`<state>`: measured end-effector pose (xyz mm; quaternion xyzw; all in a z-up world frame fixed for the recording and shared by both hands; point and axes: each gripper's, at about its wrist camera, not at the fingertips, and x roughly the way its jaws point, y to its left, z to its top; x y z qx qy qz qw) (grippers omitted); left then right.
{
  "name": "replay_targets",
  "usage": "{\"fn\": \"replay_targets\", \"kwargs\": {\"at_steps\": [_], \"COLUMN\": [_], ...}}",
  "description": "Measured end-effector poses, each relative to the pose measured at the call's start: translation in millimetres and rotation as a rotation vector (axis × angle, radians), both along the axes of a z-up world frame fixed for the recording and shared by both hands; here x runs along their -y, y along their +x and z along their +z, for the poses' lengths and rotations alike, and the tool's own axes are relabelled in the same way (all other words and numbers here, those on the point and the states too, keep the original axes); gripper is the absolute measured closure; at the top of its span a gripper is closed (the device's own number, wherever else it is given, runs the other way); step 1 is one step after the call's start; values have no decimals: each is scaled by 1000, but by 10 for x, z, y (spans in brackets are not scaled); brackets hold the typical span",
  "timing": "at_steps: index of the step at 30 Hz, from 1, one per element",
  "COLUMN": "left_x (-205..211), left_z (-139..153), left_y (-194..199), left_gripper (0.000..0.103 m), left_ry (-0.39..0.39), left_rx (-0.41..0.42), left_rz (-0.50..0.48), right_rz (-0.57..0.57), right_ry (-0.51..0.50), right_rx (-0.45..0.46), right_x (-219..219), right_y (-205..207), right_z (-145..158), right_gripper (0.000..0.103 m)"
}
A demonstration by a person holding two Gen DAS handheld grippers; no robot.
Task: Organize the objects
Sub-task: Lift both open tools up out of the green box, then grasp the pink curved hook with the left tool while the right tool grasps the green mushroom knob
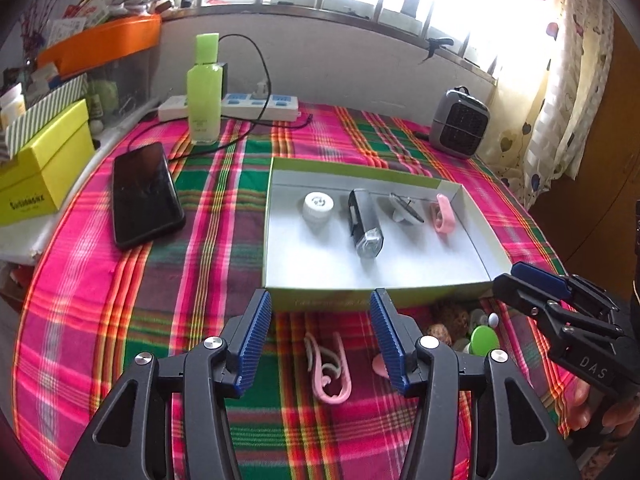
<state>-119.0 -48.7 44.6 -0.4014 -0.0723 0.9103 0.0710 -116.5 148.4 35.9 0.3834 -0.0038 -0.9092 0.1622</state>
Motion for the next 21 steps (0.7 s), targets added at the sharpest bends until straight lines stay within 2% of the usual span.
{"fn": "replay_targets", "kwargs": {"at_steps": [9,14,21], "left_x": [35,51,12], "left_z": [-168,-289,-364], "left_y": [82,83,86], "left_gripper": [50,50,50], "left_ry": [23,31,11], "left_rx": [42,79,93], "left_rz": [-1,11,7], "right_rz": [7,33,48], "right_ry": [-37,-49,-54], "right_rx": [5,4,48], "right_x": [-72,-63,-30], "right_y": [193,295,306], "right_z": [-72,-120,-262], "right_gripper": [60,55,55]}}
